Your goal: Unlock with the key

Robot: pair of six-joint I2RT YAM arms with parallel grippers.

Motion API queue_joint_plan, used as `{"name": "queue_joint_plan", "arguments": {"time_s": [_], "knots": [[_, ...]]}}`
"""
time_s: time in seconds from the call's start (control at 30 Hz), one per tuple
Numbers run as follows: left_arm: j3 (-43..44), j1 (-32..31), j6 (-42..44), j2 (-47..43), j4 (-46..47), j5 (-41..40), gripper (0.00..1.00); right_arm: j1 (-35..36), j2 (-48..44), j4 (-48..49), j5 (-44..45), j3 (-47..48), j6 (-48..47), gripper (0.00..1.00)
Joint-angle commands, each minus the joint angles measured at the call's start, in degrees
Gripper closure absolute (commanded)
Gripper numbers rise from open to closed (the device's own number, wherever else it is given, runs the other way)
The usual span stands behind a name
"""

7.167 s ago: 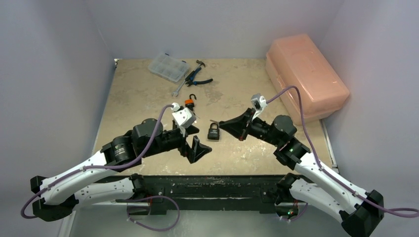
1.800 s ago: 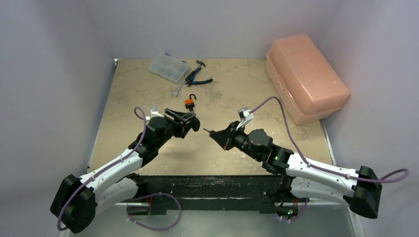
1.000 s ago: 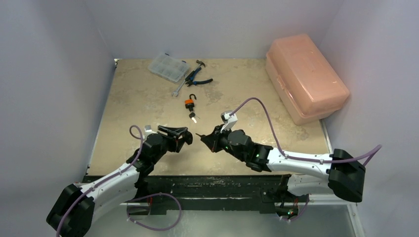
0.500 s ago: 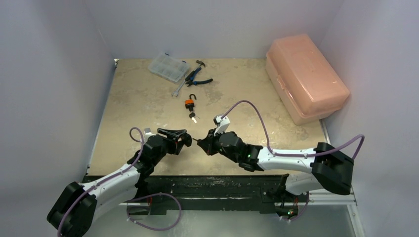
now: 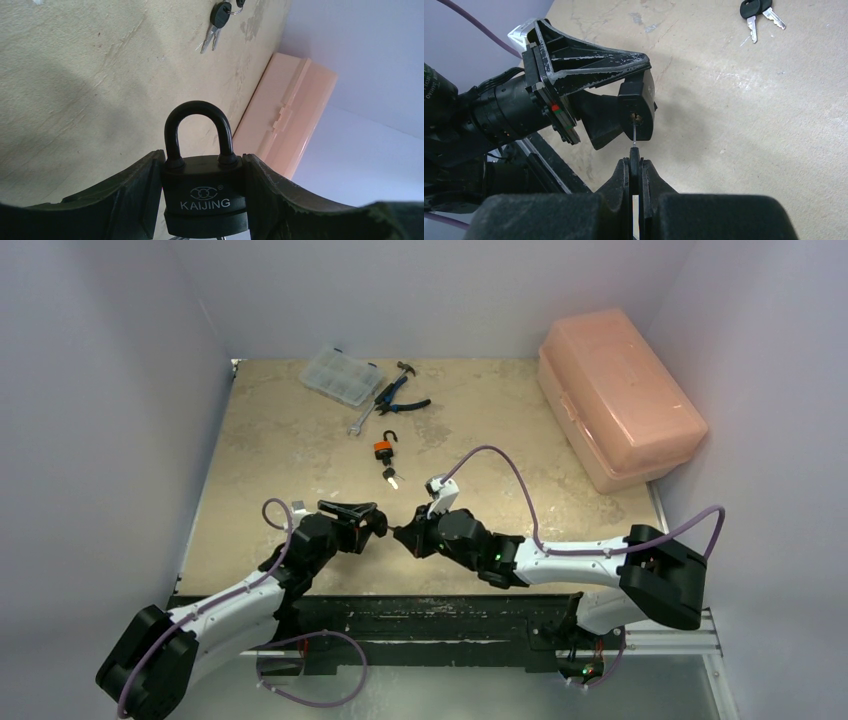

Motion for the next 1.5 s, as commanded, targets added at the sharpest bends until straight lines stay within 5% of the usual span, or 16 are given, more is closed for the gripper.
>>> {"name": "queue_joint_plan", "arguments": {"time_s": [0.0, 1.47], "knots": [[0.2, 0.4, -1.1, -0.2, 7.7, -1.1, 1.0, 0.4, 0.2, 3.3, -0.2, 2.7, 0.4, 1.0], [0.9, 0.4, -0.7, -1.0, 6.5, -0.2, 1.0, 0.4, 5.1, 4.4, 2.5, 4.6, 2.1, 1.0]]}}
